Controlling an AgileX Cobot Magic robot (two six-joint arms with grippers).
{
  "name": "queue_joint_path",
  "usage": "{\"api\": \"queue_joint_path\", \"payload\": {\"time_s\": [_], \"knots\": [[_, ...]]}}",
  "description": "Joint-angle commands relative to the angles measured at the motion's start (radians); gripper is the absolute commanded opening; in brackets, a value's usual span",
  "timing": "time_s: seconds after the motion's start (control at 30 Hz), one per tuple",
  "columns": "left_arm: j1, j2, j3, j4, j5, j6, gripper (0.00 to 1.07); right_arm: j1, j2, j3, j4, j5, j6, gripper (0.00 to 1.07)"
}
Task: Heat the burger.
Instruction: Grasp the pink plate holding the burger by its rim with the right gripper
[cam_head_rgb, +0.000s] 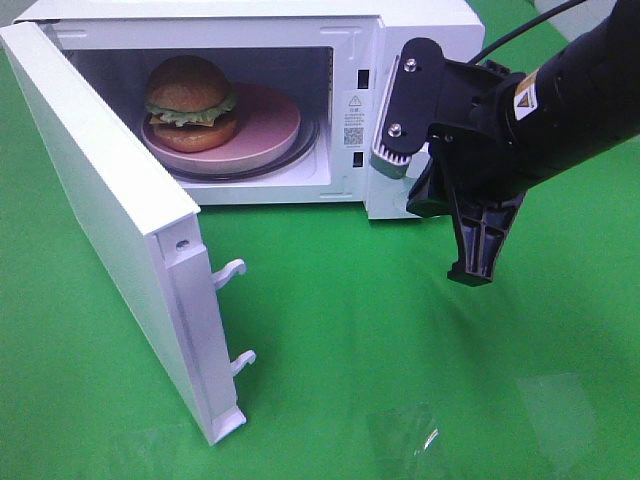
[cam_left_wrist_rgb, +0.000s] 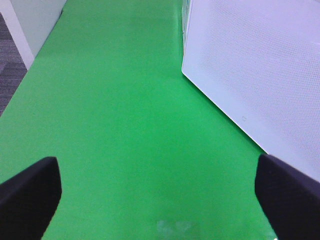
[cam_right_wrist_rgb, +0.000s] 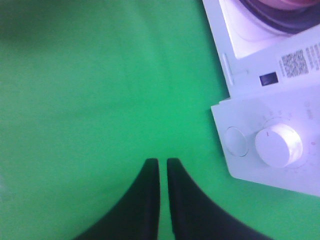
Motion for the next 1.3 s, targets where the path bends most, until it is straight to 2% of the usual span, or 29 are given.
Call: {"api": "queue_joint_path", "payload": {"time_s": [0.03,0.1,0.13,0.17,0.27,0.3,0.33,0.37,0.4,0.47,0.6,0.83,1.03,1.3], "knots": [[0.003,-0.004,0.0,0.0,-0.014,0.003,1.01,-0.003,-0.007,-0.01,-0.016,0.008,-0.107,0.15],[0.003,-0.004,0.0,0.0,-0.014,0.003,1.01,-0.003,-0.007,-0.01,-0.016,0.006,-0.229,0.29],[0.003,-0.004,0.0,0.0,-0.014,0.003,1.01,-0.003,-0.007,-0.01,-0.016,0.006,-0.229,0.29],[0.003,-0.004,0.0,0.0,-0.014,0.003,1.01,-0.003,-0.007,-0.01,-0.022,0.006,-0.296,0.39],[0.003,-0.004,0.0,0.0,-0.014,0.003,1.01,-0.003,-0.007,-0.01,-0.023,0.002,-0.325,0.44],[0.003,-0.004,0.0,0.0,-0.014,0.003,1.01,-0.003,-0.007,-0.01,-0.034,-0.014,-0.363,0.55],[0.003,-0.004,0.0,0.0,-0.014,0.003,1.01,-0.003,-0.007,-0.01,-0.034,-0.014,-0.363,0.55],[0.003,-0.004,0.0,0.0,-0.014,0.003,1.01,-0.002,-0.007,-0.01,-0.056,-0.038,-0.375,0.68],[0.003,-0.004,0.0,0.0,-0.014,0.003,1.01,-0.002,-0.007,-0.01,-0.056,-0.038,-0.375,0.68],[0.003,-0.004,0.0,0.0,-0.014,0.003,1.01,0.0,-0.007,-0.01,-0.092,-0.053,-0.364,0.9],[0.003,-0.004,0.0,0.0,-0.014,0.003,1.01,0.0,-0.007,-0.01,-0.121,-0.07,-0.361,0.97],[0.003,-0.004,0.0,0.0,-0.014,0.003,1.01,0.017,-0.004,-0.011,-0.183,-0.079,-0.332,0.95],[0.003,-0.004,0.0,0.0,-0.014,0.003,1.01,0.071,0.088,-0.1,-0.314,-0.075,-0.195,0.94],[0.003,-0.004,0.0,0.0,-0.014,0.003,1.01,0.093,0.207,-0.189,-0.331,-0.093,-0.189,0.93]]}}
